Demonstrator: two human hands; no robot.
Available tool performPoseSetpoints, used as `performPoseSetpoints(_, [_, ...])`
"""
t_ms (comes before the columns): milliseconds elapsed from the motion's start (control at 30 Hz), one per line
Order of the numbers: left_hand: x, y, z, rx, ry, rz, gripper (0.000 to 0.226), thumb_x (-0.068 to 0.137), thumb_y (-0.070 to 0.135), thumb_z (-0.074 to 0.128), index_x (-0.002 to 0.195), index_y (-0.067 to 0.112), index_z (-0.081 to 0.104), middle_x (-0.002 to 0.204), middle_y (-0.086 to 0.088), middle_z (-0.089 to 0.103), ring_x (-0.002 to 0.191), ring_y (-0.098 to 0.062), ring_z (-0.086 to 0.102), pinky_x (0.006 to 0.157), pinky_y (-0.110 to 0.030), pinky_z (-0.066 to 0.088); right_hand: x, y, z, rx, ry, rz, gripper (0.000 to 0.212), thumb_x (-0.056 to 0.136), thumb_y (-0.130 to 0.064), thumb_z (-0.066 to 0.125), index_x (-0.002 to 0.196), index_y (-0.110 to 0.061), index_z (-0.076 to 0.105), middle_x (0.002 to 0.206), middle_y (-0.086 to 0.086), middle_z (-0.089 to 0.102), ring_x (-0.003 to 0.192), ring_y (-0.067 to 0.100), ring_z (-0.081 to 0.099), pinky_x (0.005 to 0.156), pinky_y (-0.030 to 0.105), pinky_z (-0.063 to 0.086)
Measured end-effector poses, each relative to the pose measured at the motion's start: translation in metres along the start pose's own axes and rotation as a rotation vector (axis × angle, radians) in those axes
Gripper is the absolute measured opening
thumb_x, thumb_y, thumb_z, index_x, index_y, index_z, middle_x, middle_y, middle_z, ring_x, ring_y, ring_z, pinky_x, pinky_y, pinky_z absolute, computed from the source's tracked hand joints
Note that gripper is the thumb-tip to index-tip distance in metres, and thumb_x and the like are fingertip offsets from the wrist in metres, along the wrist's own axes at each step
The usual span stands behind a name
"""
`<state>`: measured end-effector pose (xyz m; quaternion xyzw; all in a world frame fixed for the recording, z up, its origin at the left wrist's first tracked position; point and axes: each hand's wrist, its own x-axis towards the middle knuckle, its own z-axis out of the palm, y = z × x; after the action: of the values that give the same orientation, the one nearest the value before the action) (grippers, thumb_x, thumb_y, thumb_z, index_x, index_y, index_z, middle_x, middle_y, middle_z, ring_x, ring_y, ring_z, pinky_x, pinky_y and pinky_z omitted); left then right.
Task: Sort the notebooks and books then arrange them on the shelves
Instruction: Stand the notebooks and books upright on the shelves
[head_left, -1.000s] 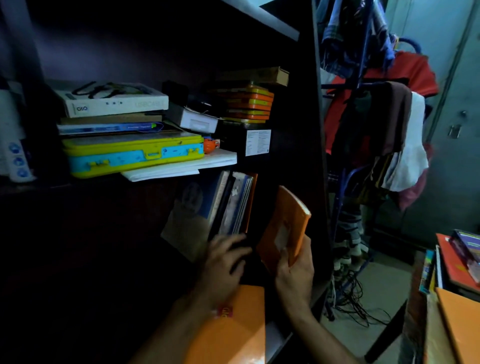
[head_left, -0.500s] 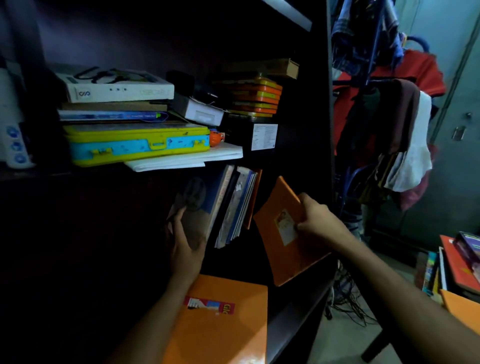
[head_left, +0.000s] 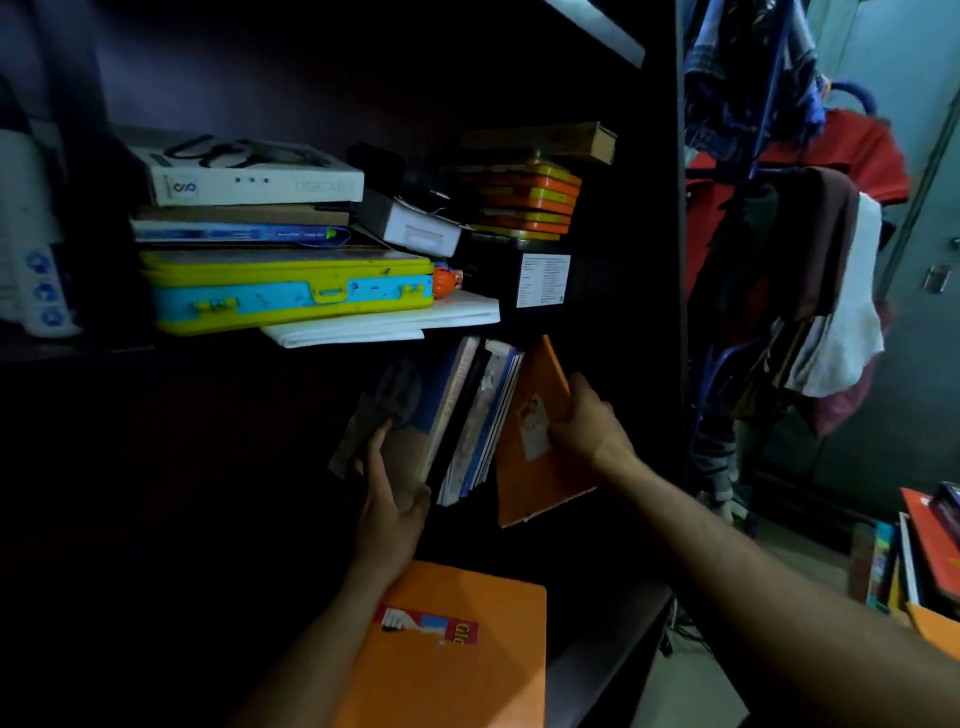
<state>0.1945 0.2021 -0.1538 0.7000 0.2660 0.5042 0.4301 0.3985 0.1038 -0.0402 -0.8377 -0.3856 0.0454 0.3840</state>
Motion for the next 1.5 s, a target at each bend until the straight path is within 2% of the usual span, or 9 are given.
performPoseSetpoints(200, [-0.001,0.002,0.0,-0.025,-0.014,-0.005,0.085,0.093,-0.001,0.063,0.147,0.047,0.017,0.152,0.013,0.026,0.139,-0.007,0.026,0.106,-0.028,0.032,-0.009,0.024,0.039,0.267,0.176,-0.154,0.037,0.098,-0.029,0.056,0.113,-0.052,0.031,0.098,-0.017,0.058,0.089,0.015,0.067,0.079,0.048,0.061])
performPoseSetpoints(367, [0.0,-0.001,0.001,-0.036,-0.016,0.004,0.085,0.094,-0.001,0.063,0.146,0.051,0.019,0.151,0.014,0.029,0.14,-0.007,0.03,0.105,-0.028,0.035,-0.006,0.021,0.074,0.359,0.296,-0.141,0.031,0.103,-0.03,0.052,0.124,-0.041,0.034,0.091,-0.024,0.055,0.071,-0.005,0.061,0.05,0.012,0.051])
performPoseSetpoints(533, [0.003,-0.006,0.002,0.004,-0.017,0.002,0.086,0.092,-0.002,0.065,0.153,0.041,0.021,0.157,0.008,0.031,0.138,0.001,0.029,0.108,-0.022,0.031,-0.009,0.03,0.113,0.401,0.286,-0.234,0.056,0.098,-0.054,0.051,0.142,-0.031,0.026,0.127,-0.001,0.059,0.103,0.019,0.068,0.078,0.049,0.061])
performPoseSetpoints(733, [0.003,-0.006,0.0,0.023,-0.026,-0.031,0.083,0.092,-0.002,0.065,0.156,0.032,0.023,0.157,0.007,0.03,0.138,0.0,0.028,0.108,-0.024,0.03,-0.012,0.039,0.101,0.409,0.495,-0.192,0.045,0.093,-0.028,0.068,0.129,-0.022,0.041,0.119,-0.006,0.048,0.1,0.005,0.055,0.072,0.009,0.043])
performPoseSetpoints(900, [0.004,-0.006,0.0,0.02,-0.026,-0.043,0.083,0.091,-0.001,0.066,0.154,0.034,0.024,0.158,0.001,0.033,0.142,-0.013,0.033,0.108,-0.028,0.034,-0.008,0.041,0.102,0.457,0.453,-0.173,0.031,0.096,-0.021,0.064,0.115,-0.035,0.044,0.111,-0.009,0.056,0.095,0.001,0.058,0.081,0.031,0.058])
performPoseSetpoints(1067, [0.002,-0.005,0.001,0.01,-0.048,-0.049,0.083,0.093,0.001,0.065,0.155,0.037,0.022,0.16,0.007,0.029,0.139,-0.002,0.029,0.107,-0.026,0.032,-0.005,0.048,0.106,0.34,0.388,-0.262,0.043,0.098,-0.015,0.057,0.139,-0.026,0.049,0.125,-0.013,0.048,0.111,0.005,0.051,0.095,0.03,0.051])
performPoseSetpoints(1200, [0.002,-0.004,0.0,0.031,-0.06,-0.058,0.083,0.094,0.002,0.064,0.155,0.037,0.021,0.16,0.007,0.029,0.137,-0.002,0.029,0.103,-0.021,0.033,-0.003,0.045,0.108,0.092,0.197,-0.311,0.065,0.101,-0.014,0.052,0.157,-0.033,0.026,0.146,-0.006,0.038,0.122,0.009,0.034,0.103,0.023,0.034])
performPoseSetpoints(1400, [0.002,-0.008,0.002,0.053,-0.083,-0.07,0.08,0.094,0.005,0.065,0.153,0.039,0.023,0.157,0.004,0.036,0.131,-0.008,0.04,0.083,-0.006,0.037,-0.003,0.046,0.108,-0.019,-0.033,-0.311,0.093,0.096,-0.013,0.058,0.16,-0.033,-0.006,0.164,0.001,0.013,0.141,0.029,0.023,0.117,0.044,0.03])
performPoseSetpoints(1500, [0.004,-0.006,0.0,0.047,-0.093,-0.073,0.078,0.095,0.006,0.064,0.154,0.037,0.024,0.155,0.006,0.036,0.131,-0.009,0.041,0.082,-0.004,0.038,-0.008,0.042,0.106,0.155,0.016,-0.248,0.079,0.096,-0.019,0.061,0.158,-0.036,0.016,0.151,-0.004,0.021,0.141,0.025,0.029,0.113,0.046,0.042])
